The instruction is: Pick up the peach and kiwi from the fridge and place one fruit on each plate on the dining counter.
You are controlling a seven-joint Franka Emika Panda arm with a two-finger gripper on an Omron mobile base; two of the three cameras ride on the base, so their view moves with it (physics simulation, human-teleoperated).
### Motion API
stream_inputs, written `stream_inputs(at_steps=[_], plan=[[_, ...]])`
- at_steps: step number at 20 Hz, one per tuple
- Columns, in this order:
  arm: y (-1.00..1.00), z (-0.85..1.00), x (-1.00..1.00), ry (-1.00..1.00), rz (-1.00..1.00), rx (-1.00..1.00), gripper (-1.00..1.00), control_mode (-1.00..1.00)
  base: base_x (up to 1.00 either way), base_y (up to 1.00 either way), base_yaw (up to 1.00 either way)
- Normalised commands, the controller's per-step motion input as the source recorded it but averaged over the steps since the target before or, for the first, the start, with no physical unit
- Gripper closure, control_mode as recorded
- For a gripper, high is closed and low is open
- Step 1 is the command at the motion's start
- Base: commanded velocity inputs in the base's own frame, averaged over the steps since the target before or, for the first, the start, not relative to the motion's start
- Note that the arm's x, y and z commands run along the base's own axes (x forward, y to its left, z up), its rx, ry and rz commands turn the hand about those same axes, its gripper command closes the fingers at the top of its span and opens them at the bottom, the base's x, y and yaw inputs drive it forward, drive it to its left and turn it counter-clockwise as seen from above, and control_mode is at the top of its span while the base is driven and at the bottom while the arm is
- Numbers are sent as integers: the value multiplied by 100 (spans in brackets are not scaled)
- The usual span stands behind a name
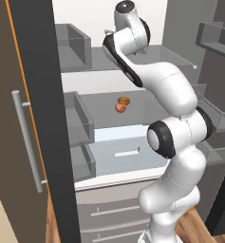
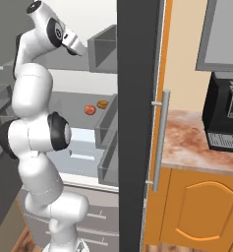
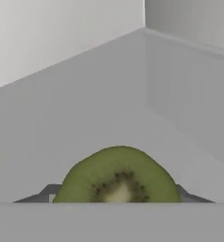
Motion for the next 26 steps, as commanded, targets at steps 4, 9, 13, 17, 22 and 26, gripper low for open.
stream_inputs(at_steps=[4,9,13,17,22,26], plan=[[-46,-13,-100,-2,-11,0,100,-100,0,0,0],[-4,-100,-100,-30,0,0,100,-100,0,0,0],[-49,-100,-100,-37,0,4,100,-100,0,0,0],[-56,-66,-100,-32,0,18,100,-100,0,0,0],[-27,-29,-100,-15,0,14,100,-100,0,0,0],[0,-19,-100,3,0,1,100,-100,0,0,0]])
